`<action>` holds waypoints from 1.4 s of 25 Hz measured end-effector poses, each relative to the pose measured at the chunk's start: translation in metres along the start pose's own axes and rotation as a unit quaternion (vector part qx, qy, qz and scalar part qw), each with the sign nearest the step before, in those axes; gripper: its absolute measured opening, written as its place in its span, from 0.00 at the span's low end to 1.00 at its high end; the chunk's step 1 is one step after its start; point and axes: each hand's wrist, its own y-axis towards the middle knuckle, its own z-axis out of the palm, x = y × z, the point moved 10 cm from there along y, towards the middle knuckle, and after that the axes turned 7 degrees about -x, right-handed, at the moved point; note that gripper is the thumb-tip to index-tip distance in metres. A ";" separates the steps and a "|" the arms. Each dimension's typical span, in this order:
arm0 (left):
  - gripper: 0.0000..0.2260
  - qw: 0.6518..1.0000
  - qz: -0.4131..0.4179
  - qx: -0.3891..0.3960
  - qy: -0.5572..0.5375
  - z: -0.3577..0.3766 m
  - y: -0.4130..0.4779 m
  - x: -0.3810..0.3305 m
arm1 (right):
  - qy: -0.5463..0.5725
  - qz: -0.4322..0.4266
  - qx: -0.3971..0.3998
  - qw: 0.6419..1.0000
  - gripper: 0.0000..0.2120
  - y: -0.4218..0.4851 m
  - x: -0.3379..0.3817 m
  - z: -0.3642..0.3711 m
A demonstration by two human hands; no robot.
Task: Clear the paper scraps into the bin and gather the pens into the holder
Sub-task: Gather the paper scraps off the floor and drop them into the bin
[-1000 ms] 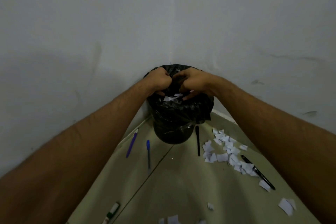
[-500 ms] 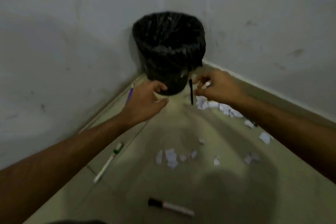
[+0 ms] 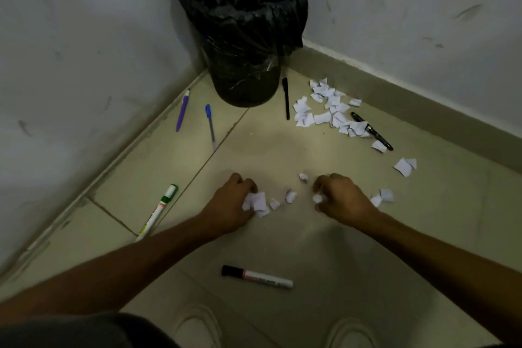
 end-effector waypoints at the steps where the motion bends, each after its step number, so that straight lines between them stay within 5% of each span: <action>1: 0.20 1.000 0.007 -0.020 -0.023 -0.001 0.004 -0.004 | 0.026 -0.024 -0.017 0.999 0.17 0.003 0.012 0.001; 6: 0.23 0.994 0.015 -0.099 -0.052 -0.016 0.015 -0.007 | 0.047 -0.006 -0.120 0.992 0.25 0.019 0.024 -0.025; 11: 0.26 0.991 0.017 -0.046 -0.126 -0.008 0.019 -0.019 | 0.116 -0.095 0.006 0.989 0.22 0.004 0.020 -0.014; 13: 0.23 0.988 0.036 -0.056 -0.138 -0.019 0.018 -0.025 | 0.137 -0.047 -0.143 0.979 0.15 0.004 -0.016 -0.054; 16: 0.18 0.985 0.028 -0.073 -0.153 -0.042 0.021 -0.028 | 0.124 0.144 -0.354 0.916 0.12 -0.016 -0.132 -0.114; 18: 0.16 0.985 0.029 -0.074 -0.152 -0.054 0.025 -0.034 | 0.071 0.210 -0.307 0.925 0.15 -0.022 -0.184 -0.108; 20: 0.15 0.985 0.041 -0.071 -0.153 -0.060 0.028 -0.043 | 0.062 0.187 -0.248 0.949 0.17 -0.021 -0.185 -0.083; 24: 0.14 0.984 0.051 -0.071 -0.154 -0.064 0.026 -0.052 | 0.061 -0.047 -0.136 0.988 0.14 -0.026 -0.083 -0.038; 26: 0.14 0.984 0.063 -0.073 -0.149 -0.069 0.020 -0.057 | 0.075 -0.061 -0.183 0.978 0.17 -0.015 -0.076 -0.062; 28: 0.14 0.984 0.071 -0.076 -0.142 -0.074 0.016 -0.058 | 0.043 0.013 -0.252 0.967 0.17 0.009 -0.108 -0.091; 31: 0.14 0.986 0.076 -0.081 -0.125 -0.081 0.014 -0.058 | -0.049 0.044 -0.198 0.978 0.13 0.030 -0.126 -0.084; 35: 0.15 0.990 0.067 -0.073 -0.097 -0.069 0.016 -0.051 | 0.023 -0.075 -0.147 0.986 0.16 0.000 -0.076 -0.047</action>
